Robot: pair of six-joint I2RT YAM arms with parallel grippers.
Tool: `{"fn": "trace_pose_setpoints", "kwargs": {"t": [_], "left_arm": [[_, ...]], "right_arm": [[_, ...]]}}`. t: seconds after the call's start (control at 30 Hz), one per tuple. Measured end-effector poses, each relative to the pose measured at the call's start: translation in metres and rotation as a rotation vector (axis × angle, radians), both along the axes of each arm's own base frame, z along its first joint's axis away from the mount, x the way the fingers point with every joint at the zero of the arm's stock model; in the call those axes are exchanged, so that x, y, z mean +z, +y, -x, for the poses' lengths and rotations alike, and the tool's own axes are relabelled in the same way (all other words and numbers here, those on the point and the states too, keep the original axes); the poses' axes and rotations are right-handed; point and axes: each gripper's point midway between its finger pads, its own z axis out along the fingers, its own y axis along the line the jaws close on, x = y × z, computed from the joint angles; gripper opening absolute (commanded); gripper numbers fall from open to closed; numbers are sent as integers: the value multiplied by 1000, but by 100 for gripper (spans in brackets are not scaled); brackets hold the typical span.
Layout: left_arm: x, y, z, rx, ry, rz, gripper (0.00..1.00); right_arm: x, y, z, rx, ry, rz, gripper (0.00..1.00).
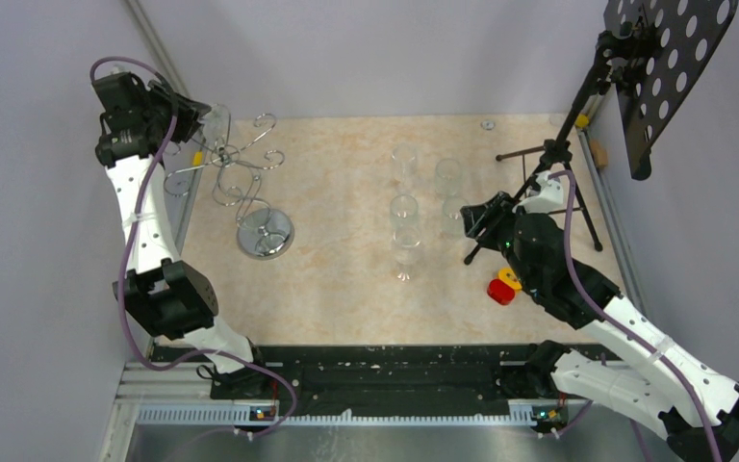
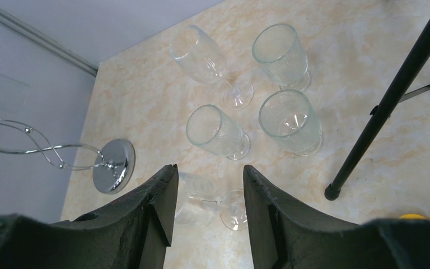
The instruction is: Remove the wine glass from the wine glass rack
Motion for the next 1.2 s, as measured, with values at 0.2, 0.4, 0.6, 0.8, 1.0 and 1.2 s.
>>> {"fn": "trace_pose_setpoints", "kwargs": {"t": [0.2, 0.4, 0.6, 0.8, 1.0, 1.2], "left_arm": [[-4, 0, -3, 3, -5, 27, 25], [1, 0, -5, 7, -25, 27, 10], [2, 0, -4, 7, -29, 28, 0], [4, -2, -1, 14, -53, 36, 0], [9, -5, 8, 21, -70, 49, 0], [8, -4, 9, 31, -68, 41, 0]], "right_arm": [[0, 0, 0, 0, 0, 0, 47], [0, 0, 0, 0, -1, 0, 47], [2, -1, 1, 0, -4, -4, 47], [2, -1, 1, -1, -3, -7, 47], [3, -1, 1, -1, -7, -16, 47], [3, -1, 2, -1, -6, -16, 46]]}}
